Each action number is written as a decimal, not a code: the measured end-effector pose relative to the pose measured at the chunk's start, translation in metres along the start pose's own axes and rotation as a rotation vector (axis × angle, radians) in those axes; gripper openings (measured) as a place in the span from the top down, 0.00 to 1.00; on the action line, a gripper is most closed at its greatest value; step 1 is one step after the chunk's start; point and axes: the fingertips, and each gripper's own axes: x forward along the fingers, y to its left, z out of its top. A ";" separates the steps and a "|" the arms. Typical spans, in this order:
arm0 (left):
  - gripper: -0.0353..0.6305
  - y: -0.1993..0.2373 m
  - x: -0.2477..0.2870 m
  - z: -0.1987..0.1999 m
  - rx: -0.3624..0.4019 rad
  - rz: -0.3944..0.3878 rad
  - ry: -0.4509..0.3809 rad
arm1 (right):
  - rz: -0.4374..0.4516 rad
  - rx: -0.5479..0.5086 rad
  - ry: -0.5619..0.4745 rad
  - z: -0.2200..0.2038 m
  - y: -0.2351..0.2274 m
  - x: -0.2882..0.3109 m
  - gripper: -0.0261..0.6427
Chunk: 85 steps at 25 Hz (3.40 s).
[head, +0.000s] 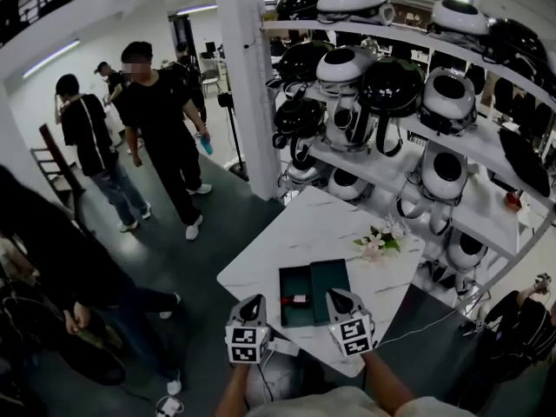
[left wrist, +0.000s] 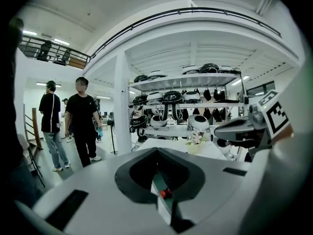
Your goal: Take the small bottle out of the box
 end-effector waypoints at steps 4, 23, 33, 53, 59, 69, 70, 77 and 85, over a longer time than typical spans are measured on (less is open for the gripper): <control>0.92 -0.001 0.024 0.011 -0.005 0.025 0.002 | 0.042 -0.010 -0.010 0.004 -0.018 0.024 0.93; 0.92 0.030 0.078 0.006 -0.028 0.093 0.054 | 0.166 -0.045 0.029 -0.003 -0.027 0.099 0.93; 0.92 0.070 0.109 -0.016 -0.053 0.016 0.101 | 0.156 -0.053 0.144 -0.021 -0.001 0.148 0.93; 0.92 0.085 0.147 -0.062 -0.085 -0.103 0.186 | 0.152 -0.047 0.332 -0.082 0.025 0.183 0.93; 0.92 0.078 0.148 -0.087 -0.106 -0.112 0.214 | 0.191 -0.085 0.386 -0.110 0.039 0.179 0.93; 0.92 0.061 0.137 -0.123 -0.155 -0.102 0.259 | 0.307 -0.286 0.493 -0.157 0.070 0.162 0.93; 0.92 0.060 0.135 -0.125 -0.157 -0.101 0.261 | 0.317 -0.330 0.503 -0.160 0.072 0.161 0.93; 0.92 0.055 0.130 -0.132 -0.146 -0.098 0.271 | 0.391 -0.711 0.589 -0.181 0.078 0.163 0.93; 0.92 0.056 0.127 -0.132 -0.159 -0.090 0.269 | 0.490 -0.840 0.636 -0.190 0.085 0.167 0.81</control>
